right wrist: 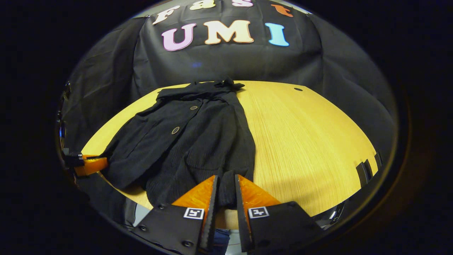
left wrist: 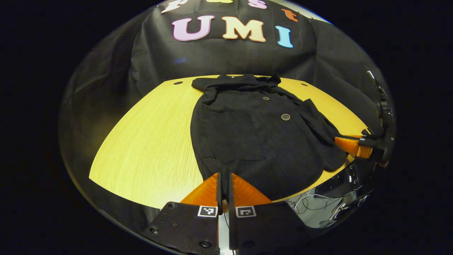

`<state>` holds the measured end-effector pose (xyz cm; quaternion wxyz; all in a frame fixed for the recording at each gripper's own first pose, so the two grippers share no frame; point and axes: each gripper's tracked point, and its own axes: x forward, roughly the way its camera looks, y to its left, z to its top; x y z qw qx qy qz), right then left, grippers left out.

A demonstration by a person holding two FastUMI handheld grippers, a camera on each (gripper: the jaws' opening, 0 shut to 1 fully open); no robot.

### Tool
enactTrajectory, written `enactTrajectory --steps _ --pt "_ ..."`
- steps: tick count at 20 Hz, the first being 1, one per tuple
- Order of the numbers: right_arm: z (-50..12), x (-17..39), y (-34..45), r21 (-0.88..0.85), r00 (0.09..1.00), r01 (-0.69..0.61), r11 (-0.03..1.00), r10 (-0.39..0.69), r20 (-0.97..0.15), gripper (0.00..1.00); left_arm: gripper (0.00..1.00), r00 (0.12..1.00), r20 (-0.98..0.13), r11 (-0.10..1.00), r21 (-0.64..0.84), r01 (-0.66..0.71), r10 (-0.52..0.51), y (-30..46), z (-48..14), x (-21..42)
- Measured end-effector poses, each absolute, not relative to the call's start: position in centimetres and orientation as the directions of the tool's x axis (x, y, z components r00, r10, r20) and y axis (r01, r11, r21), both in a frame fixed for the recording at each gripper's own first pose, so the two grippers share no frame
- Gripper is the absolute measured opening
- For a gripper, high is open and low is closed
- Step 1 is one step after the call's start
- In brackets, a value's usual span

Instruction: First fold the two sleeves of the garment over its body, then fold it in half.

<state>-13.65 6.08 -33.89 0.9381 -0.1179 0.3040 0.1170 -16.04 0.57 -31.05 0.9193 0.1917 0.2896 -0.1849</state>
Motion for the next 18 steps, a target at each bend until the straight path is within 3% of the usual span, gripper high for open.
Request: enactTrajectory --steps 3,4,6,12,18 --pt "-33.9 -14.0 6.4 -0.145 0.782 -0.294 0.945 0.151 -0.605 0.24 0.00 0.756 -0.612 0.862 0.231 0.452 -0.233 0.6 -31.1 -15.9" --pt "-34.1 -14.0 6.5 -0.144 0.778 -0.302 0.942 0.156 -0.609 0.14 0.00 0.756 -0.612 0.860 0.232 0.454 -0.233 0.5 -31.1 -15.9" --pt "-34.0 -13.9 6.6 -0.151 0.770 -0.306 0.940 0.151 -0.620 0.10 0.00 0.752 -0.621 0.862 0.236 0.449 -0.222 0.7 -31.0 -15.8" --pt "-33.6 -13.8 6.6 -0.185 0.751 -0.313 0.932 0.124 -0.648 0.09 0.00 0.755 -0.622 0.859 0.251 0.445 -0.209 0.7 -29.6 -15.4" --pt "-28.8 -12.6 7.4 -0.151 0.798 -0.291 0.945 0.153 -0.583 0.09 0.00 0.783 -0.571 0.874 0.218 0.433 -0.245 -0.4 -25.6 -13.5"
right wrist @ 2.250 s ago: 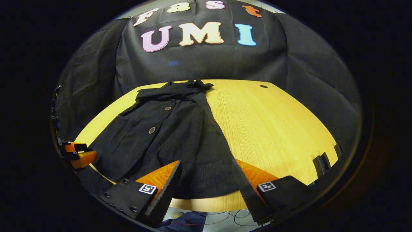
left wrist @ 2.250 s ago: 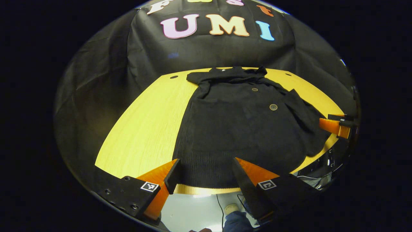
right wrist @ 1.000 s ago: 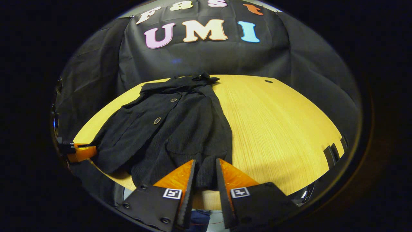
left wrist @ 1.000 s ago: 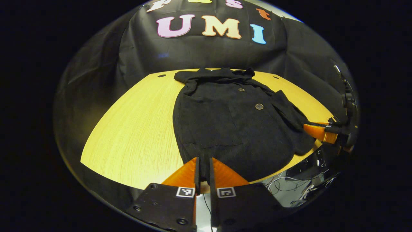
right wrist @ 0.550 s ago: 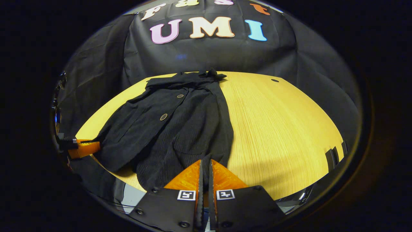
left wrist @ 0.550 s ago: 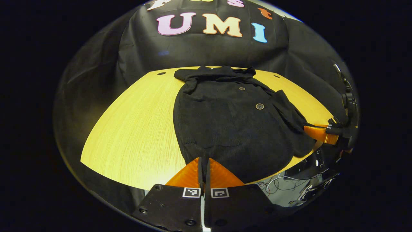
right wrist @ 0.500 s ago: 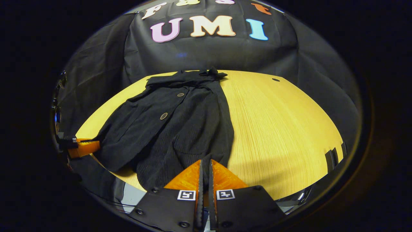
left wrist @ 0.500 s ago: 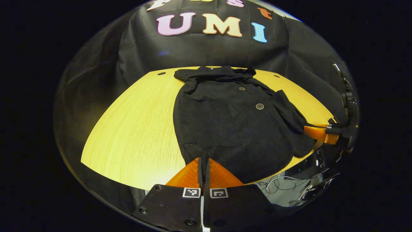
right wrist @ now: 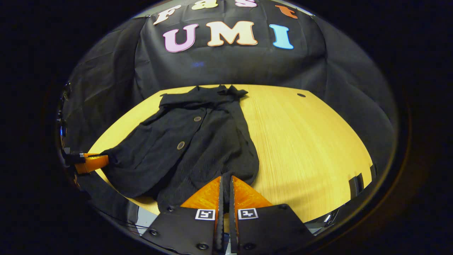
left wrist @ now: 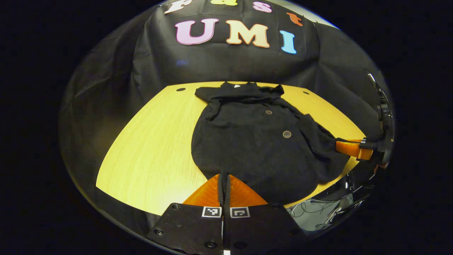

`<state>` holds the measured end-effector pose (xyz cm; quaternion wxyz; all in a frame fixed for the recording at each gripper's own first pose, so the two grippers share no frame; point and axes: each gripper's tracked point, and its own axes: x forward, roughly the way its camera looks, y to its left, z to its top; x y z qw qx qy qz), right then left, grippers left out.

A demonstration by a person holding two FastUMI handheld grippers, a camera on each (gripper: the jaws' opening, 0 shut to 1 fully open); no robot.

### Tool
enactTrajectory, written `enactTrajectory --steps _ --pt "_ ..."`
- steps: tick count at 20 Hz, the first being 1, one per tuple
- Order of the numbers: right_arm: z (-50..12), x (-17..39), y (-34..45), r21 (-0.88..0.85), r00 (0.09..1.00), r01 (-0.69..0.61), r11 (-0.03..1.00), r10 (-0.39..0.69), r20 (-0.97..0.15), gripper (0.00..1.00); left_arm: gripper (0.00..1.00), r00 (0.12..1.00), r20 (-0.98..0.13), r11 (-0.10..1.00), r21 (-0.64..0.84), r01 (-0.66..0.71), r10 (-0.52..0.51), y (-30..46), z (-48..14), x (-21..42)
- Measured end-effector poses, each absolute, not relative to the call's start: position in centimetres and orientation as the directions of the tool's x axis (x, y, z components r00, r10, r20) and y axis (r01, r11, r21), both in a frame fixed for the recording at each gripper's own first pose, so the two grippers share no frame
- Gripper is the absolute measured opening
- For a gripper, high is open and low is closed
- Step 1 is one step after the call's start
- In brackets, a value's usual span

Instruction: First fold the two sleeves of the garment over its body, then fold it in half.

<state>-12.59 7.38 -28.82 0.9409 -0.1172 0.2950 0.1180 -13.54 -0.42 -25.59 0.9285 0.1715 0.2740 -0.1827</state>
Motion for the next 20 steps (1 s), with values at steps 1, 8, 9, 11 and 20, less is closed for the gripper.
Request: enactTrajectory --steps 1,8,9,11,20 --pt "-28.1 -12.2 7.5 -0.152 0.806 -0.289 0.945 0.154 -0.572 0.09 0.00 0.787 -0.563 0.879 0.208 0.429 -0.251 -0.7 -24.9 -13.3" --pt "-23.5 -11.1 9.2 -0.149 0.839 -0.293 0.945 0.180 -0.513 0.09 0.00 0.823 -0.481 0.879 0.192 0.437 -0.304 -3.0 -19.2 -10.7" --pt "-22.7 -10.9 9.5 -0.144 0.845 -0.290 0.946 0.182 -0.502 0.09 0.00 0.825 -0.463 0.877 0.181 0.445 -0.323 -3.6 -18.3 -10.4" --pt "-21.4 -10.6 9.9 -0.143 0.855 -0.284 0.948 0.182 -0.486 0.09 0.00 0.830 -0.441 0.877 0.167 0.450 -0.342 -4.4 -17.0 -9.6" --pt "-15.6 -7.2 12.2 -0.178 0.896 -0.283 0.942 0.193 -0.400 0.09 0.00 0.863 -0.353 0.878 0.185 0.442 -0.360 -5.7 -12.0 -5.1"
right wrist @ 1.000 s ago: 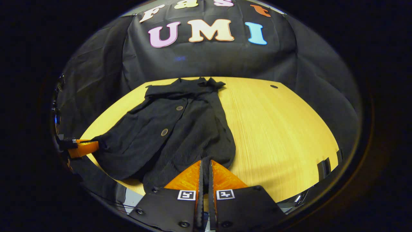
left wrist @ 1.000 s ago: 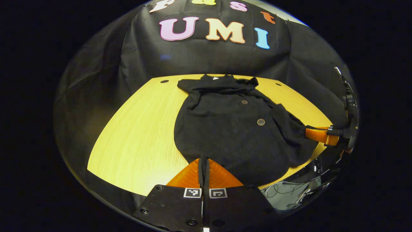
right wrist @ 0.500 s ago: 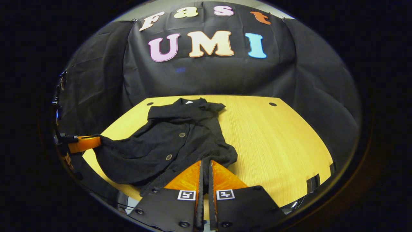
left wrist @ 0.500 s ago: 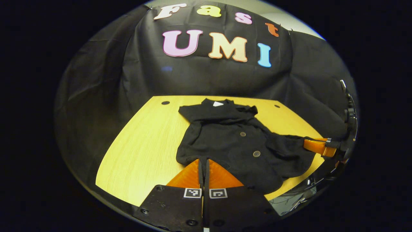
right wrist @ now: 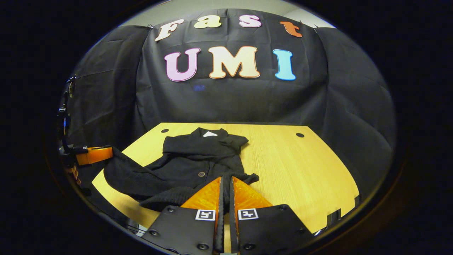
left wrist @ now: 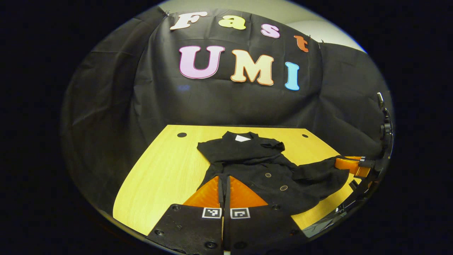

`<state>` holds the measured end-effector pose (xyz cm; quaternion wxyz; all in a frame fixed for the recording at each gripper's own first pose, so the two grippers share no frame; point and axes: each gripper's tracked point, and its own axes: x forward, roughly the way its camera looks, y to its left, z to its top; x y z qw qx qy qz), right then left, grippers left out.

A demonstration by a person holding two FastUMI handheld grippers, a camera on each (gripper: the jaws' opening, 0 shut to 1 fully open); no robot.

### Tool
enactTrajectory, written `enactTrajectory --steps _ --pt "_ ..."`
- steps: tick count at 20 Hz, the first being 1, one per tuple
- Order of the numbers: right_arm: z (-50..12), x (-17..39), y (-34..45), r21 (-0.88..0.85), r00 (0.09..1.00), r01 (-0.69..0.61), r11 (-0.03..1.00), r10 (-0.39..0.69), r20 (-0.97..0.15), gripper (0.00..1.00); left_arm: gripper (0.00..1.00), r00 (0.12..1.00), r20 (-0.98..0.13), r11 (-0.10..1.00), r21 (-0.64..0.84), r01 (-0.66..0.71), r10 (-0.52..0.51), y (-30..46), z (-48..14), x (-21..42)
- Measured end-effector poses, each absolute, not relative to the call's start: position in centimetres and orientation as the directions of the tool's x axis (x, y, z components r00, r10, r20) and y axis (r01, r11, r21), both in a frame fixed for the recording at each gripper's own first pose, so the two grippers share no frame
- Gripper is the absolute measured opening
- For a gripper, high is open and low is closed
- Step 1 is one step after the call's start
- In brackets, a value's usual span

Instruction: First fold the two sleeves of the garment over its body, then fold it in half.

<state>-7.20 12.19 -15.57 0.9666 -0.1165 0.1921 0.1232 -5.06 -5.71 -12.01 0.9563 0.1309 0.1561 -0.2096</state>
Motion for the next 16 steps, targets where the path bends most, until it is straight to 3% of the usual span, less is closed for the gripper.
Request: enactTrajectory --steps 16 --pt "-9.2 6.6 15.8 -0.137 0.909 -0.303 0.943 0.242 -0.340 0.09 0.00 0.923 -0.224 0.907 0.216 0.361 -0.313 -11.3 -7.1 7.4"
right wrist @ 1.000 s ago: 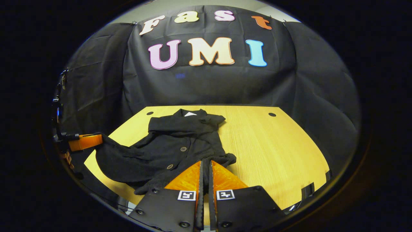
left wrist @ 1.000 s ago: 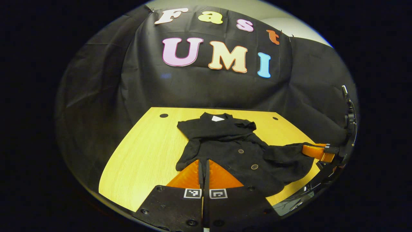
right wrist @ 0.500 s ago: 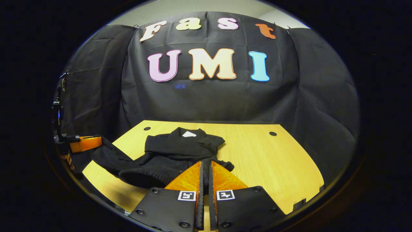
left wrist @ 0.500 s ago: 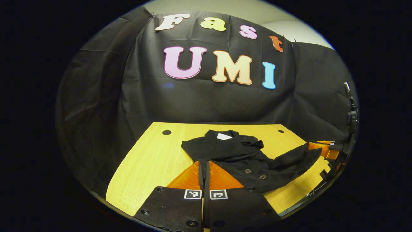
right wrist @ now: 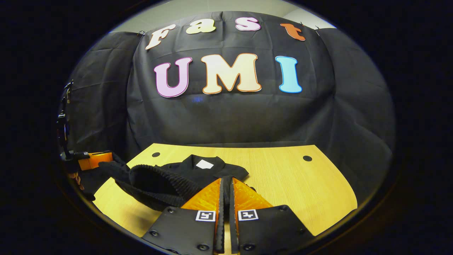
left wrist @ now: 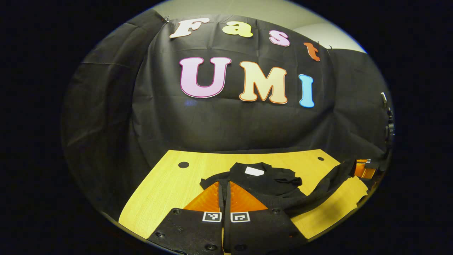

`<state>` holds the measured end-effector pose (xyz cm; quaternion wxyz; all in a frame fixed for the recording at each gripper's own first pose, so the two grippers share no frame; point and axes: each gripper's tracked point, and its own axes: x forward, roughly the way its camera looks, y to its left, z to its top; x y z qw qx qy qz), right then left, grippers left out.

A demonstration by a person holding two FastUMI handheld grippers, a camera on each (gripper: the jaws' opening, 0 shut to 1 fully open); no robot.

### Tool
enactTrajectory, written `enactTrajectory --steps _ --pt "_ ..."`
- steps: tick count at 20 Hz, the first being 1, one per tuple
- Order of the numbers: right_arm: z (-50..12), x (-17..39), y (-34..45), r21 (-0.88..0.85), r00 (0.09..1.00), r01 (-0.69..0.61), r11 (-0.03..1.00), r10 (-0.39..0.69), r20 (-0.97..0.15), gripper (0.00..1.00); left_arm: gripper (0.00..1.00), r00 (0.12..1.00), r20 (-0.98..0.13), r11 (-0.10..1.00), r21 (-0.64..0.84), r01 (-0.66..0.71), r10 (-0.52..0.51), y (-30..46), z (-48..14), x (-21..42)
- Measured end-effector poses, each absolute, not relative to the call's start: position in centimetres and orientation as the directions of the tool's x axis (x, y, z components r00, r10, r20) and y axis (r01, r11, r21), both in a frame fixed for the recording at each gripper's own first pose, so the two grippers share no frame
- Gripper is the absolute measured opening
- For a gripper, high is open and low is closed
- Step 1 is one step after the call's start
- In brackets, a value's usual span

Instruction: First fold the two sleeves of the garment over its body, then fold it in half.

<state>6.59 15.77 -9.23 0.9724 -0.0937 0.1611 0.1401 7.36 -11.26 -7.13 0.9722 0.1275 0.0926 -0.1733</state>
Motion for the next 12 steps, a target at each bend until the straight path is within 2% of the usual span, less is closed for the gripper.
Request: enactTrajectory --steps 6,12 --pt "-8.5 12.9 16.7 -0.121 0.893 -0.335 0.934 0.274 -0.356 0.09 0.00 0.949 -0.207 0.938 0.202 0.281 -0.239 -12.7 -7.4 11.9" --pt "-9.2 18.3 18.0 -0.116 0.872 -0.370 0.922 0.302 -0.384 0.09 0.00 0.966 -0.184 0.941 0.251 0.227 -0.184 -14.0 -8.7 16.4"
